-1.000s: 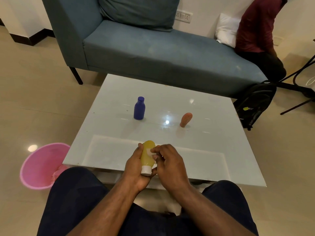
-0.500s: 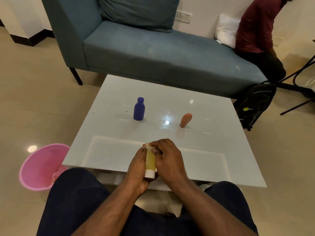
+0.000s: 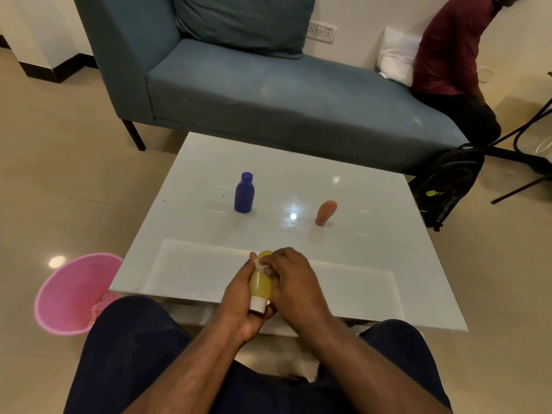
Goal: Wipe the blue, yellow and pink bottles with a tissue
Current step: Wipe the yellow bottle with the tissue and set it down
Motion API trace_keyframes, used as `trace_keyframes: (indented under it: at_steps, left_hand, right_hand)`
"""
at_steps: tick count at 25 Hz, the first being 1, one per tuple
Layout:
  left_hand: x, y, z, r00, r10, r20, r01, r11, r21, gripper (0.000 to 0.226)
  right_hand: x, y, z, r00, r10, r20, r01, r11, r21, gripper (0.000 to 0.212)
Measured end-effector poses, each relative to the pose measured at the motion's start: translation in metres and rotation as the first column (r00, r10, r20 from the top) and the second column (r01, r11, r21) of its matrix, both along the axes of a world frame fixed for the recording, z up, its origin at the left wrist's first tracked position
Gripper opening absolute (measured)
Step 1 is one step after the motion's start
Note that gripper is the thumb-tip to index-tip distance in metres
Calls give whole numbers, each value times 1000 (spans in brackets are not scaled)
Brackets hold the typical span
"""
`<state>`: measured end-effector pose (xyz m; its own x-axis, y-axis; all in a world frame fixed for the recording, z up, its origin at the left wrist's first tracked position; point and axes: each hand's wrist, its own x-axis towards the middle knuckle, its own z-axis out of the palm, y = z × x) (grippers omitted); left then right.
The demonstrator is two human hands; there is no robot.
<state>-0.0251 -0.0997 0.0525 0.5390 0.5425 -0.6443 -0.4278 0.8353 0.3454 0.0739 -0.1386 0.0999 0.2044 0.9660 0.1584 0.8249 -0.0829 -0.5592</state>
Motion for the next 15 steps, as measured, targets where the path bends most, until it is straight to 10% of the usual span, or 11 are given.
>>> trace_keyframes:
  at_steps: [4,9,15]
  left_hand:
    - [0,2,-2,996,22,-85,-21,1000,20,66]
    - [-3,7,-10,998,64,-20,-66,995,-80,67]
    - [1,3,-1,993,73,-91,-72,997,14,49]
  right_hand:
    - [10,11,1,988,-131,-77,129,991,-29,21]
    - [-18,-32,-6,993,119,20,-118,993,-28,32]
    - [11,5,-1,991,-122,-62,121,993,-6,21]
